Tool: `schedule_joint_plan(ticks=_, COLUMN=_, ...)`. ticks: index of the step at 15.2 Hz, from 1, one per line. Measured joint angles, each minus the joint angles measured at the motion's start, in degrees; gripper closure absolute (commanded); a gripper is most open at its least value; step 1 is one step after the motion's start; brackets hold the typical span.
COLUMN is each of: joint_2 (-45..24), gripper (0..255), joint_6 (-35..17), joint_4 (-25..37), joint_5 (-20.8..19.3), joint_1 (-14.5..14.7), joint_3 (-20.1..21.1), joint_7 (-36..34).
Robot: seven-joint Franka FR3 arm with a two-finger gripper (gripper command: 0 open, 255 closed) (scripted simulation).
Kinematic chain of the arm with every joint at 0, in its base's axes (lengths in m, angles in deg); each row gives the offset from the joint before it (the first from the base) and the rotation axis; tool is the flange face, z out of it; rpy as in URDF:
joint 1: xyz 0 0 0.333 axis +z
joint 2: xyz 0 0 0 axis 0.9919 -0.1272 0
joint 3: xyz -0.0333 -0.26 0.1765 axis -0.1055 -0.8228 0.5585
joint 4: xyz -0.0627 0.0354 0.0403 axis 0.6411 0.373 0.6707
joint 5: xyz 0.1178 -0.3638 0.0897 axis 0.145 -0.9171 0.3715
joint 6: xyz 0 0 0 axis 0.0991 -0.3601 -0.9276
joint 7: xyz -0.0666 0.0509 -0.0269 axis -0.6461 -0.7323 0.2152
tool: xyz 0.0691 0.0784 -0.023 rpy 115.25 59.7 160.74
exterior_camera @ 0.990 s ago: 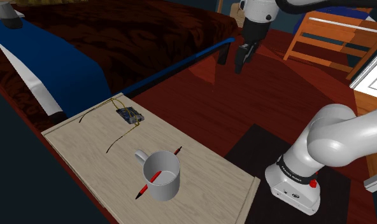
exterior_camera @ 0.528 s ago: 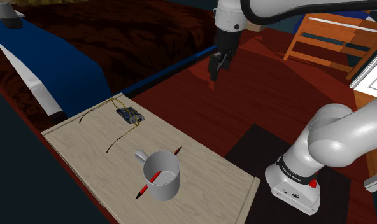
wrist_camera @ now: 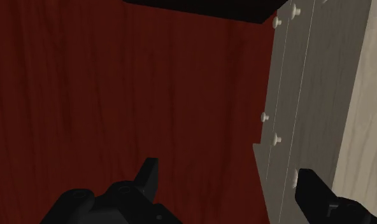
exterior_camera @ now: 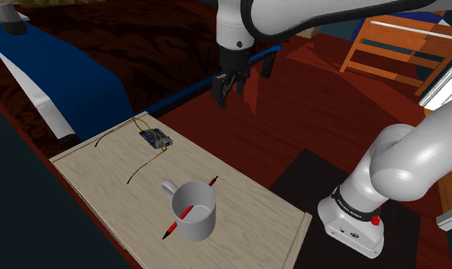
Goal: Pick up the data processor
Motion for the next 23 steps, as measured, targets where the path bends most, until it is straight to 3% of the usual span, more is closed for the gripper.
schedule_joint_plan(ticks=10, joint_2=-21.3, gripper=0, joint_6=-1.4, joint_4=17.9, joint_5=-5.6, joint_1=3.5, joint_3=6.3, joint_7=-11.6)
schedule_joint_plan(ticks=17, joint_2=-37.8, gripper=0, joint_6=2.0, joint_4=35.8, joint_5=-11.5, joint_1=9.5, joint_3=7.7, joint_7=-18.4)
schedule_joint_plan(ticks=23, joint_2=-40.4, gripper=0, joint_6=-1.0, joint_4=35.3, joint_5=-12.5, joint_1=10.3, joint_3=7.4, joint_7=-19.5)
